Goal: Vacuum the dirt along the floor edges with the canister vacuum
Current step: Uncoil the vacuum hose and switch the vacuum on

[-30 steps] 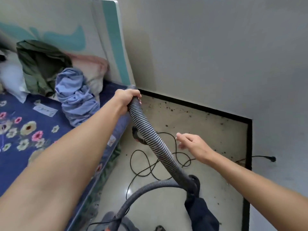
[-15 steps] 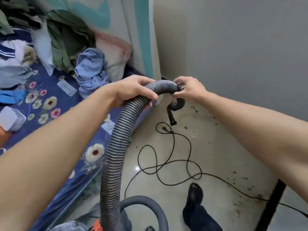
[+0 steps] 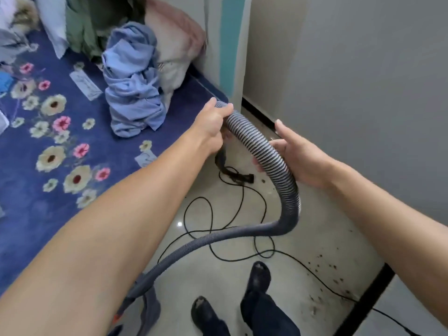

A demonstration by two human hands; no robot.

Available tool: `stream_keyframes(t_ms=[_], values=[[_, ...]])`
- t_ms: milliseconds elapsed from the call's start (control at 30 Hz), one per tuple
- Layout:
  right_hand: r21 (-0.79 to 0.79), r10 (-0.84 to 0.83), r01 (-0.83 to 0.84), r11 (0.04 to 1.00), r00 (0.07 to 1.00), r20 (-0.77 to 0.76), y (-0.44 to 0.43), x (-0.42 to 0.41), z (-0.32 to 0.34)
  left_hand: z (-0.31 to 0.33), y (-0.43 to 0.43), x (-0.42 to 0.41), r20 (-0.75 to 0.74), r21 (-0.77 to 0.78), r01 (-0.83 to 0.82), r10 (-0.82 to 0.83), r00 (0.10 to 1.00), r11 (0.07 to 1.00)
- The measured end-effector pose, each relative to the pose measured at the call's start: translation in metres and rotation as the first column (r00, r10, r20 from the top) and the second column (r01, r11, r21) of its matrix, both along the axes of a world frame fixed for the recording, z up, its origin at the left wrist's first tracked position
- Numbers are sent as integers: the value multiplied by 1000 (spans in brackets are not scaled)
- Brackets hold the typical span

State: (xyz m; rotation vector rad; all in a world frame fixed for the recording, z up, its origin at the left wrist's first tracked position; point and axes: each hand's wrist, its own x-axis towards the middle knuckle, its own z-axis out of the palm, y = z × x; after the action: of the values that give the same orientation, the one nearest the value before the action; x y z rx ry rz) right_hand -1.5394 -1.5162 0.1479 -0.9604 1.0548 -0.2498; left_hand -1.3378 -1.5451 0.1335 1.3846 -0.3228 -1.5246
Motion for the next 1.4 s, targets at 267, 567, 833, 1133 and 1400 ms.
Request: stream_keyframes(t_ms=[267, 567, 833, 1133, 1400], values=[[-401, -483, 422, 813, 874, -58, -27, -30, -70, -91, 38, 22, 396, 244, 153, -243, 886, 958], [-115, -780, 772, 625, 625, -44, -42, -68, -225, -324, 246, -42, 221, 633, 697, -942, 253, 336], [-381, -675, 566, 731, 517, -526, -25, -107, -422, -491, 298, 3, 176, 882, 470, -948, -265, 32], [-115, -423, 515, 849, 534, -732, -8, -85, -595, -597, 377, 69, 127, 963, 266, -933, -338, 35], [-94, -143, 113, 989, 596, -790, 65, -30, -543, -543, 388, 91, 309, 876, 266, -891, 333, 403]])
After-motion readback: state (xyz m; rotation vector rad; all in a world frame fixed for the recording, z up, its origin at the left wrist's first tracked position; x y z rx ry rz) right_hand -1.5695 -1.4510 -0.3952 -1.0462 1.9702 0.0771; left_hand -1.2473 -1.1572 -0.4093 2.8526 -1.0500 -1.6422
